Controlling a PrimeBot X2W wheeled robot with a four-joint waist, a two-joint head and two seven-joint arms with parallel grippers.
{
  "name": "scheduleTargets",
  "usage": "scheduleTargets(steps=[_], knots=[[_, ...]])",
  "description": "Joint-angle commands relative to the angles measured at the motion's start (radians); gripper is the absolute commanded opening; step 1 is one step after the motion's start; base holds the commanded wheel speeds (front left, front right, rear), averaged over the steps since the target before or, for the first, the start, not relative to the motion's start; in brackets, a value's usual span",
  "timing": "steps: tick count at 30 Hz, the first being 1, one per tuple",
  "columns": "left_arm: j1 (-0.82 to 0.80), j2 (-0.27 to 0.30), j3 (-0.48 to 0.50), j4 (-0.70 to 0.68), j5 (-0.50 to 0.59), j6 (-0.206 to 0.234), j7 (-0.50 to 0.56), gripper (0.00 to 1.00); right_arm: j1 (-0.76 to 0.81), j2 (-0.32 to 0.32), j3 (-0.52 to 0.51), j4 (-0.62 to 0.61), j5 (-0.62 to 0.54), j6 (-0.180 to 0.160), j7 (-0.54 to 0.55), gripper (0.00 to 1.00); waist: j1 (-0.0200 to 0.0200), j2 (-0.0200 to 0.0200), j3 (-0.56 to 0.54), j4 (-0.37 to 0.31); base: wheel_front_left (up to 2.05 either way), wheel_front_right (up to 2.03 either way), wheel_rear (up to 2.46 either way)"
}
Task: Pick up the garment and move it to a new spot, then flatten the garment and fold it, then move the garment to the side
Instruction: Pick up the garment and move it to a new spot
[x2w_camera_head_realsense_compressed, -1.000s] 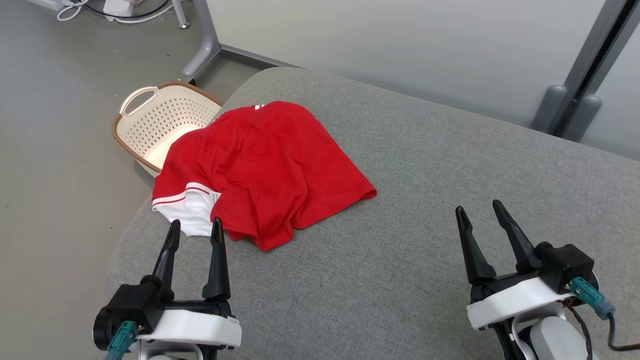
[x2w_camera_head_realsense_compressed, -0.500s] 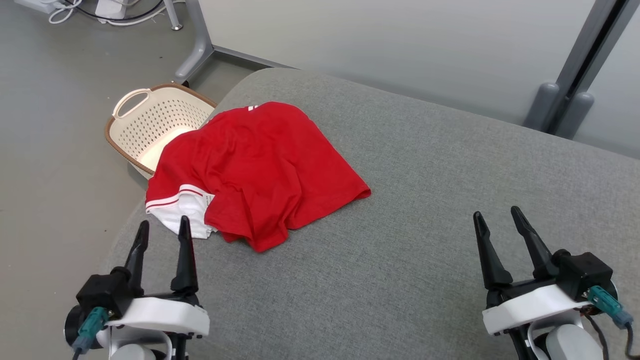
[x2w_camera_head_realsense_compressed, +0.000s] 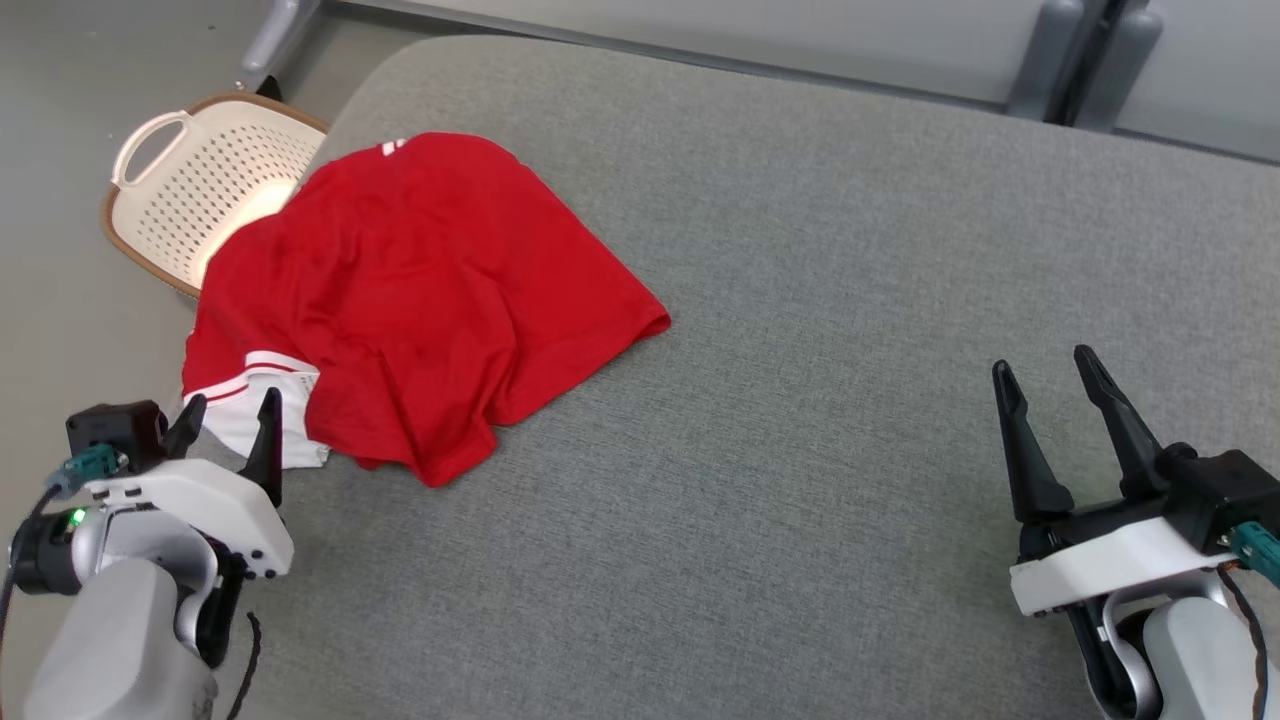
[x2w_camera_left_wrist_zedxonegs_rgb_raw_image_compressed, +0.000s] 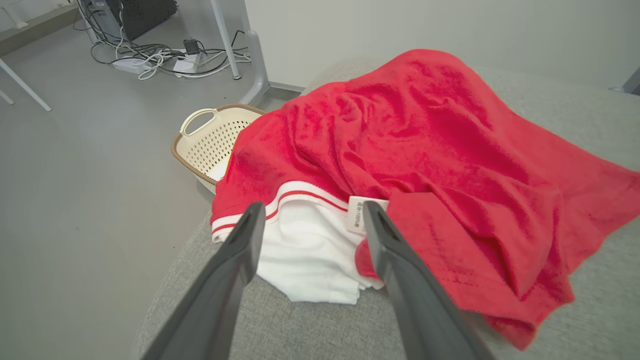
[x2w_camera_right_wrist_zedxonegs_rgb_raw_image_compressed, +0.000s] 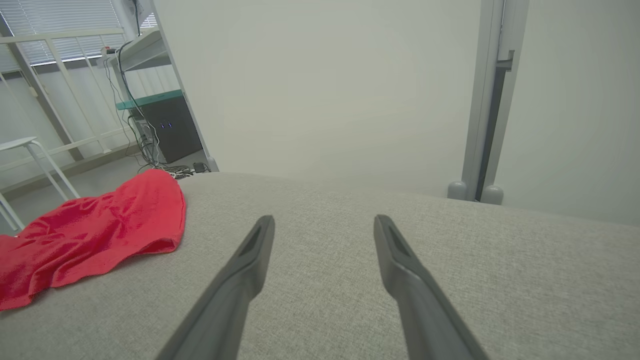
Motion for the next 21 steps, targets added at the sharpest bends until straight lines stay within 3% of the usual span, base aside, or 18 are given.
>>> scheduleTargets(steps=[1,11,16,21], knots=[[-0.048,0.023,-0.011,0.032,0.001,-0.008,0.015,1.00,-0.018,-0.012,0.004,-0.016,-0.005,0.000,0.010,1.00,-0.0001,0.0000,0.058,-0.040,0.00,0.00,0.00],[-0.224,0.091,-0.062,0.264,0.025,-0.008,0.075,1.00,-0.055,-0.045,0.003,-0.080,-0.026,0.000,0.053,1.00,-0.0001,0.0000,0.156,-0.102,0.00,0.00,0.00],[-0.285,0.102,-0.082,0.385,0.036,0.000,0.108,1.00,-0.053,-0.055,-0.008,-0.107,-0.028,0.000,0.066,1.00,-0.0001,0.0000,0.189,-0.130,0.00,0.00,0.00],[-0.320,0.074,-0.093,0.476,0.011,-0.016,0.171,1.00,-0.042,-0.058,-0.016,-0.117,-0.031,0.000,0.072,1.00,-0.0001,0.0000,0.199,-0.143,0.00,0.00,0.00]])
